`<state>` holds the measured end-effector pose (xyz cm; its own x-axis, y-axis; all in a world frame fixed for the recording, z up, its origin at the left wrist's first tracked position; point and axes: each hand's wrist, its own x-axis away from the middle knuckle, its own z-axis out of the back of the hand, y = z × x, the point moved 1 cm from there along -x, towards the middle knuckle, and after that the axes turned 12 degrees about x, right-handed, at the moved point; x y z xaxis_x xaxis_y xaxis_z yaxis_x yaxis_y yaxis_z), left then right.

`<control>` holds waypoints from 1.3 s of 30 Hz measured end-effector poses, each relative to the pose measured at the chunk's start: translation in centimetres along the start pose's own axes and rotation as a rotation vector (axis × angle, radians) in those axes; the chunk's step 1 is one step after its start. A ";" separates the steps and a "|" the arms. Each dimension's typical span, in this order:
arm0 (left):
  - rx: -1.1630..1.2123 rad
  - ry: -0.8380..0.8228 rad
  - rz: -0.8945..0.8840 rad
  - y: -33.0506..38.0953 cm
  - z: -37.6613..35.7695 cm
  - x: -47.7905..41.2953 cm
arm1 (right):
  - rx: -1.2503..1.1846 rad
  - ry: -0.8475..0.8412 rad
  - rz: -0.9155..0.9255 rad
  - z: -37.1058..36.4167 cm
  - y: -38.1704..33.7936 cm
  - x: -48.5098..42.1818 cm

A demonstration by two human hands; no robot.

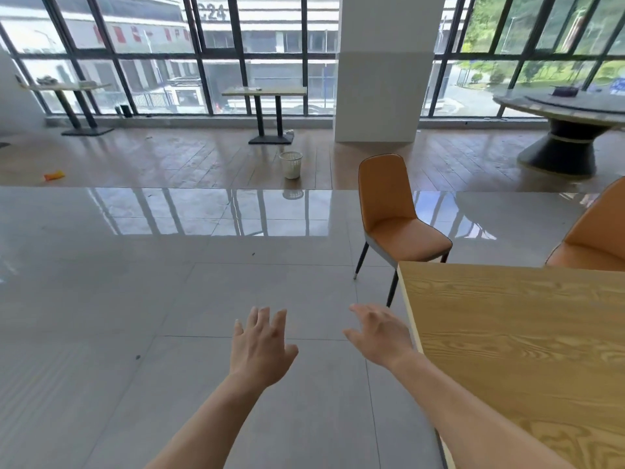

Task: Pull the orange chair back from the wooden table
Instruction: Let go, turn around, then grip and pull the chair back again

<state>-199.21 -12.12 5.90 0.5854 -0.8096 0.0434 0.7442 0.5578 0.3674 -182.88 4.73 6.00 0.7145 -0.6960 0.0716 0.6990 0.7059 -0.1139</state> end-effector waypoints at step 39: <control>-0.062 -0.204 -0.190 -14.8 6.4 -71.2 | 0.132 -0.068 -0.254 -0.7 -3.8 -65.8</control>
<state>-253.94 36.14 3.31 0.3615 -0.9171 0.1678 0.8561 0.3978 0.3300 -232.62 47.75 0.99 0.5135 -0.8453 0.1476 0.8502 0.5245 0.0453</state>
